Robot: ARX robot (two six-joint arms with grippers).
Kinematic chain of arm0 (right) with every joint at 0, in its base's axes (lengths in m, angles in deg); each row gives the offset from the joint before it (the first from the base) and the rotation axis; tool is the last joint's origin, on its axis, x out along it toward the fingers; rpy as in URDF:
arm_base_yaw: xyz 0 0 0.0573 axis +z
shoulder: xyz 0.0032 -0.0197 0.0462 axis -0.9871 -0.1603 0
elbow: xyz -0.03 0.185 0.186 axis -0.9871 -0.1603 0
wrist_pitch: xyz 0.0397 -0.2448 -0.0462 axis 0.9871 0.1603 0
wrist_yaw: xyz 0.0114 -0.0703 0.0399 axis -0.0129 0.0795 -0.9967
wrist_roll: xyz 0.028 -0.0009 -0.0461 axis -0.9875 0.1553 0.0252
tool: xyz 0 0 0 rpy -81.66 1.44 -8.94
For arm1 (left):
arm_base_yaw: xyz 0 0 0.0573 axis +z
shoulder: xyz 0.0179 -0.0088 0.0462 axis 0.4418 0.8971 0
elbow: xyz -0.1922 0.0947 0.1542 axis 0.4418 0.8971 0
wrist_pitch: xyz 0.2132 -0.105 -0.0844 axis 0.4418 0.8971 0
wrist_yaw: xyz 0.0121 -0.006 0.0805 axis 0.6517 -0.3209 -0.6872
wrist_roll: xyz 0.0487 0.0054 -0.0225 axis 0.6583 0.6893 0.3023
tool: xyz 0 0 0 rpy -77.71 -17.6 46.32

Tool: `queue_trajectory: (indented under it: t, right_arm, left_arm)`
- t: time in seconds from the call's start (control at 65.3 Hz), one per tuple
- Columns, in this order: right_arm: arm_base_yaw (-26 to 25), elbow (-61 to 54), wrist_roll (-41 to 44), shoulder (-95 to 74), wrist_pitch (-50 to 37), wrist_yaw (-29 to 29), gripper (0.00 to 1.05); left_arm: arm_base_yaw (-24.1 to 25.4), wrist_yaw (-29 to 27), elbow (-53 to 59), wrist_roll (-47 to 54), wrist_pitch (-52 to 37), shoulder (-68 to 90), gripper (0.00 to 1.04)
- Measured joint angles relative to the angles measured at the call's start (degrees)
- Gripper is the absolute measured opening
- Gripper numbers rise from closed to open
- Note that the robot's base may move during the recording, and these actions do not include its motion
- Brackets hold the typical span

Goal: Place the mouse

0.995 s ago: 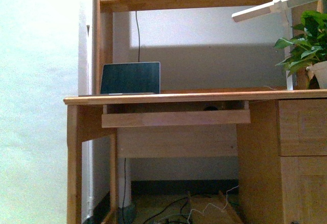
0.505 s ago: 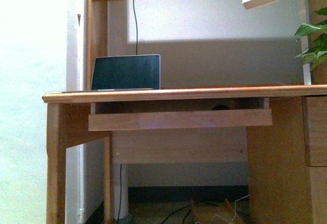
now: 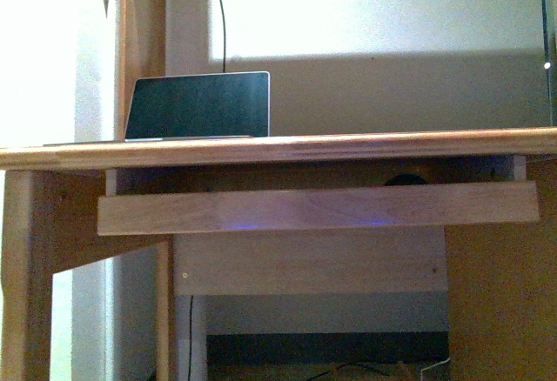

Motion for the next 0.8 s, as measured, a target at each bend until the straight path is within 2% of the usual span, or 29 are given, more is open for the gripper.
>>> queue_trajectory:
  t: [0.796]
  right_arm:
    - [0.0, 0.0, 0.0, 0.0, 0.07, 0.0, 0.97]
  left_arm:
    - [0.0, 0.0, 0.0, 0.0, 0.0, 0.0, 0.97]
